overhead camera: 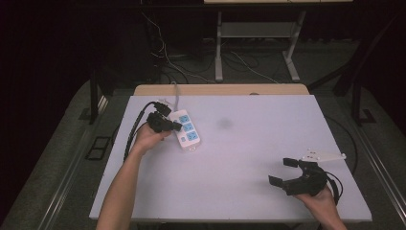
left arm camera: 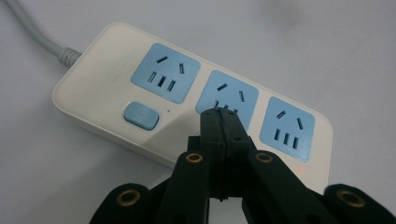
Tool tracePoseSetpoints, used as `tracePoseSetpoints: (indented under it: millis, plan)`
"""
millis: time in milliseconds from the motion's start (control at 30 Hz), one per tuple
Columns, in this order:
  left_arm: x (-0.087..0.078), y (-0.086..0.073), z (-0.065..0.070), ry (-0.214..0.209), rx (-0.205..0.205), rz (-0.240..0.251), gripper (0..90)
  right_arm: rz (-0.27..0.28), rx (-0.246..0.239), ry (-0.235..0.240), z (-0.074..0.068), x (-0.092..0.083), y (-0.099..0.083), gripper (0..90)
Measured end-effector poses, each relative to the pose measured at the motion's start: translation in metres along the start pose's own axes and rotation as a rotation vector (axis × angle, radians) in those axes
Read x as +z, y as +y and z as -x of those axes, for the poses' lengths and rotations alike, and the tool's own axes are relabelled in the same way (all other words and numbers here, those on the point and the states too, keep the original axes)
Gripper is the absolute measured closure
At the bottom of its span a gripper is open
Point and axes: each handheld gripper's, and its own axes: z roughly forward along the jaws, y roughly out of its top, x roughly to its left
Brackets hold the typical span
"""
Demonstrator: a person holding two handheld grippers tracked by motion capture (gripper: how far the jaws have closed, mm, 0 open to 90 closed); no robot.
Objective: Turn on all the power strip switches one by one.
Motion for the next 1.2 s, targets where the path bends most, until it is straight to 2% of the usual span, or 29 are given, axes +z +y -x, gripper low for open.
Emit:
tracePoseSetpoints:
  millis: [233,400,500,633,800,900,1033,1133,1200]
  plan:
    - [0.0,0.0,-0.001,-0.011,-0.011,-0.012,89.3,-0.003,-0.003,-0.001,0.0,0.0,0.0,0.5]
    - [0.001,0.0,0.0,-0.005,0.003,-0.018,89.4,-0.003,-0.005,0.0,-0.001,0.001,0.0,0.5]
    - [0.001,0.0,-0.002,-0.013,-0.008,-0.018,89.5,-0.001,-0.006,0.0,-0.001,0.0,0.0,0.5]
    - [0.001,-0.001,-0.006,-0.04,-0.047,-0.011,89.5,-0.002,-0.007,0.002,-0.001,0.0,0.0,0.5]
    - [0.002,-0.002,-0.008,-0.044,-0.053,-0.001,89.6,-0.002,-0.01,0.007,-0.002,0.0,0.0,0.5]
    - [0.002,-0.002,-0.008,-0.049,-0.071,-0.004,89.8,-0.002,-0.012,0.007,-0.002,-0.001,0.0,0.4]
    - [0.003,-0.002,-0.007,-0.041,-0.071,-0.006,89.9,-0.001,-0.015,0.006,-0.002,-0.001,0.0,0.5]
    - [0.003,-0.004,-0.011,-0.067,-0.105,-0.002,90.0,0.0,-0.018,0.007,-0.002,-0.002,0.0,0.5]
    - [0.003,-0.004,-0.013,-0.074,-0.108,0.0,90.0,0.001,-0.017,0.009,-0.002,-0.002,0.0,0.5]
